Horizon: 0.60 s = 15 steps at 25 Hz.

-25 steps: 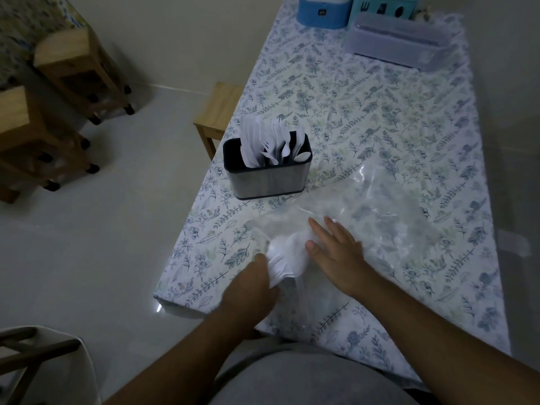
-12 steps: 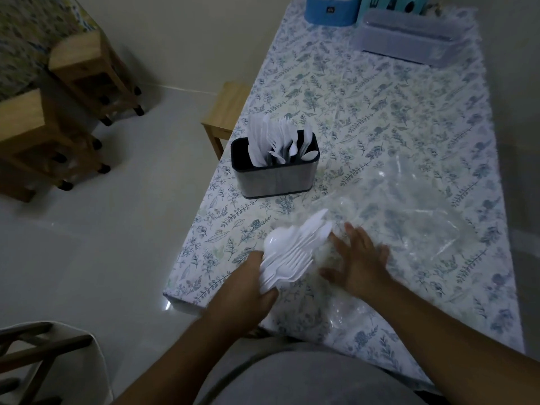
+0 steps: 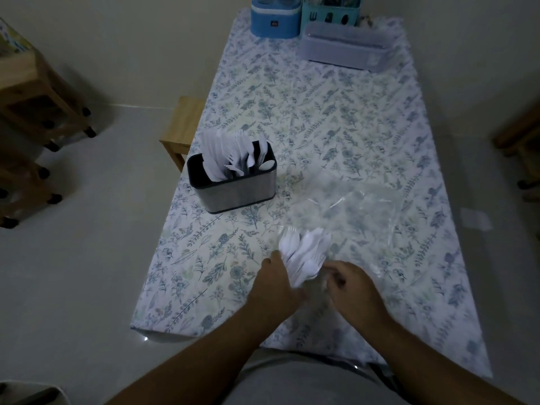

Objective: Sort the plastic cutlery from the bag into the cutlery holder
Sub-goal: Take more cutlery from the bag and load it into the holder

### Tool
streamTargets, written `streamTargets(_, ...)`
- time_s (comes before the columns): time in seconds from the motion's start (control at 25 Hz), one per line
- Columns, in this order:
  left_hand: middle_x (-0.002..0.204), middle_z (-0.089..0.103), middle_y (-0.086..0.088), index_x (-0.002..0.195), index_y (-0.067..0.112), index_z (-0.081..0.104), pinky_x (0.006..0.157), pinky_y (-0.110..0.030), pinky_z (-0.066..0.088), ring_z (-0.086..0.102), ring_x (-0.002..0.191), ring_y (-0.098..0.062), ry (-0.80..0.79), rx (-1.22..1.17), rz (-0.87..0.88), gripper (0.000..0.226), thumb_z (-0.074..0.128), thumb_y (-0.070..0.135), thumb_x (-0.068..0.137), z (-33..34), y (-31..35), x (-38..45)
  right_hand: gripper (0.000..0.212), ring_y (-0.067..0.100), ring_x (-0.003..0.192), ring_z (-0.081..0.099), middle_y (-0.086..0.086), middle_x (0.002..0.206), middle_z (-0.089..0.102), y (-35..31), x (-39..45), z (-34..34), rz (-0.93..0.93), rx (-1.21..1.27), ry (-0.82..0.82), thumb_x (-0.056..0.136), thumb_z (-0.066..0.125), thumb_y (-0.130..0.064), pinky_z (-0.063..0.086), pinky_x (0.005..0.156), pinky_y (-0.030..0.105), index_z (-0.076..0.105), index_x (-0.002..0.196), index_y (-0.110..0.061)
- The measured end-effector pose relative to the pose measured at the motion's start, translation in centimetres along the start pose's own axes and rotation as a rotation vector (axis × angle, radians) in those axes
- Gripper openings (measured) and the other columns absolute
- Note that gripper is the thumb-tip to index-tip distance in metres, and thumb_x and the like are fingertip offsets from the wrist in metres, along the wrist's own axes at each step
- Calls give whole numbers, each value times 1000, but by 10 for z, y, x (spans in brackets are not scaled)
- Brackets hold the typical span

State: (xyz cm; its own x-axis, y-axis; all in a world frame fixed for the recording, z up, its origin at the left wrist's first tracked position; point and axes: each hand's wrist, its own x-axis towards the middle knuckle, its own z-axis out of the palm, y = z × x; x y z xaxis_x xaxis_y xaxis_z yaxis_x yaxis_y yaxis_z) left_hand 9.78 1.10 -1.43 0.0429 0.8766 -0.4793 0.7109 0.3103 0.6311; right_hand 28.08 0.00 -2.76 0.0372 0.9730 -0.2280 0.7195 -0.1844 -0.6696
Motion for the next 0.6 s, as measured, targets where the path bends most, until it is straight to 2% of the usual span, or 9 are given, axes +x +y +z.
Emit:
streamTargets(0.08, 122, 52, -1, 139, 21, 34, 89, -36, 52, 56, 112, -21, 5, 12, 9, 96, 61, 75, 65, 6, 0, -3, 33, 7, 86, 65, -7, 99, 70, -12, -4, -1, 254, 224, -6, 96, 62, -29, 47, 72, 19, 60, 128, -23)
streamTargets(0.16, 115, 58, 1, 132, 24, 40, 84, -41, 56, 60, 105, -21, 51, 58, 56, 86, 49, 83, 71, 9, -3, -5, 53, 13, 87, 67, -3, 102, 68, -18, -2, 2, 376, 324, -6, 90, 69, -38, 49, 69, 23, 48, 137, -22)
streamTargets(0.24, 116, 56, -2, 130, 21, 43, 88, -43, 53, 56, 108, -23, 78, 155, 102, 72, 50, 73, 81, 7, -7, -5, 78, 18, 99, 68, 2, 117, 67, -22, 1, 8, 381, 374, -20, 80, 80, -39, 51, 74, 26, 40, 144, -19)
streamTargets(0.32, 119, 52, -5, 131, 18, 45, 91, -43, 51, 51, 110, -23, 83, 160, 108, 58, 60, 52, 87, 1, -9, -1, 94, 17, 103, 67, 2, 122, 66, -21, 6, 14, 334, 368, 6, 66, 89, -36, 53, 77, 26, 42, 144, -15)
streamTargets(0.4, 121, 53, -6, 132, 18, 46, 91, -41, 54, 55, 108, -22, 54, 48, 88, 51, 65, 35, 88, -6, -12, 5, 96, 19, 104, 66, 7, 124, 64, -17, 10, 16, 299, 291, 14, 62, 92, -31, 52, 75, 24, 44, 143, -15)
streamTargets(0.52, 119, 55, -5, 132, 17, 50, 88, -28, 51, 59, 101, -17, 62, -2, 73, 43, 64, 28, 92, -14, -18, 11, 89, 24, 113, 58, 14, 137, 51, -13, 13, 11, 348, 248, 6, 74, 87, -19, 50, 72, 19, 38, 149, -20)
streamTargets(0.6, 115, 59, -5, 130, 16, 52, 86, -28, 51, 61, 98, -17, 85, 3, 62, 40, 63, 29, 93, -17, -22, 13, 86, 28, 119, 57, 15, 142, 44, -8, 13, 6, 331, 203, 51, 80, 82, -16, 51, 88, 25, 35, 152, -22)
